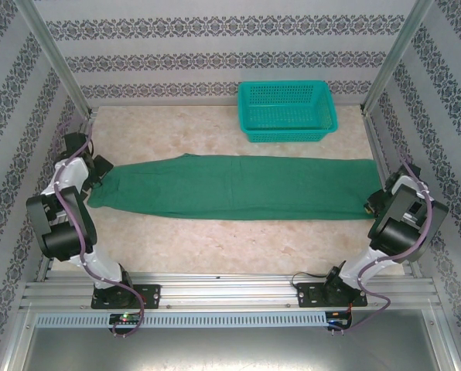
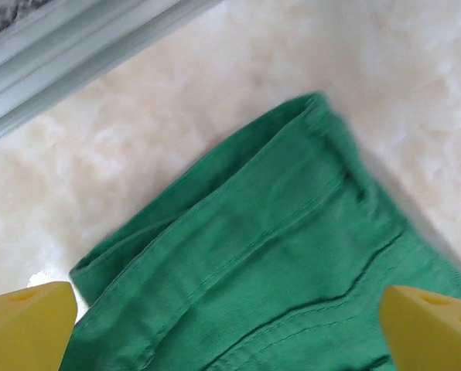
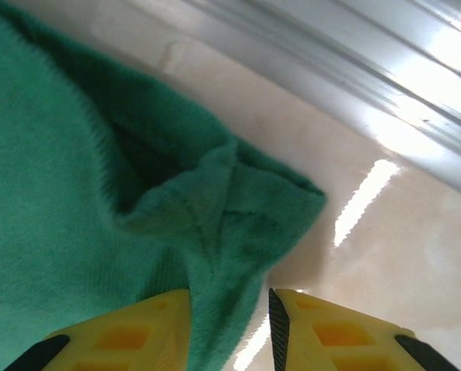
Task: Roll up the long pants
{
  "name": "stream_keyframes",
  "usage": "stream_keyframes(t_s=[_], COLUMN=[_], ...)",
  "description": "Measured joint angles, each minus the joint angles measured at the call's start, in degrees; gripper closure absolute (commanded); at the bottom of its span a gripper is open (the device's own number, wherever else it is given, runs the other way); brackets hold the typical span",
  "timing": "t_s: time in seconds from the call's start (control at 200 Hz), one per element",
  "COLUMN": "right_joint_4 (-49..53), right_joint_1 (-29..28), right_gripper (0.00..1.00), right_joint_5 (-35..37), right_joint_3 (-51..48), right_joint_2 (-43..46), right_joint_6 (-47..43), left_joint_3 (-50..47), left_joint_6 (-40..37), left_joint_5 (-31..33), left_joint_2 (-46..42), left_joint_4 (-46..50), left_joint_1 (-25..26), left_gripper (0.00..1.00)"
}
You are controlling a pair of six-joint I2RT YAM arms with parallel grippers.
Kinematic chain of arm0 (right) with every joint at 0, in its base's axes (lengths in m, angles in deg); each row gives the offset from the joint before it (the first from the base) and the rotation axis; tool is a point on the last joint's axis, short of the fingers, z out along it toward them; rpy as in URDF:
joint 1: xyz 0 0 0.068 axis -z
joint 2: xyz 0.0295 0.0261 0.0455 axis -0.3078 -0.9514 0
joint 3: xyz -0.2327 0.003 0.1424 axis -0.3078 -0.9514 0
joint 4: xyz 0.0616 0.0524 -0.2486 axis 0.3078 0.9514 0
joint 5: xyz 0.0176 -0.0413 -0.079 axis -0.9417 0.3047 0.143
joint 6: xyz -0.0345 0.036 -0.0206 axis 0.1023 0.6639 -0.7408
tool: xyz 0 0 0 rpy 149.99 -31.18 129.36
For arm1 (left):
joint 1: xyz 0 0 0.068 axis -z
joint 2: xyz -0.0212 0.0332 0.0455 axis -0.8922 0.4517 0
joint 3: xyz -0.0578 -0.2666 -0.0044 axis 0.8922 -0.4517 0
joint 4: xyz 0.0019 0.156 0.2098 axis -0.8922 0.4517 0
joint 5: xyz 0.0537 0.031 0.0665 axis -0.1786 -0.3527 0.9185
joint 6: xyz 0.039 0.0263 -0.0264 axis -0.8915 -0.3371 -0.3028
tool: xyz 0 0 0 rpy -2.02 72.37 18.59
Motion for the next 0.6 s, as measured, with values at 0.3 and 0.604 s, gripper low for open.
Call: stream_keyframes(t_s=[0.3, 0.604], right_joint_4=[-0.9, -1.9], right_joint_1=[-2.2, -4.9], right_gripper=[0.65, 0.65], right_joint_5=[-2.1, -2.2], right_joint_3=[0.0, 0.0], right_joint_2=[0.0, -0.4], right_joint_6=[0.3, 1.3], left_joint_3=[-11.9, -14.6], left_joint_6=[0.5, 0.1], left_joint_5=[-4.0, -7.0], left_joint_2=[-1.0, -15.1], left_joint_4=[-0.8, 0.1], left_joint_1=[-1.8, -1.8], left_gripper=[0.02, 0.0])
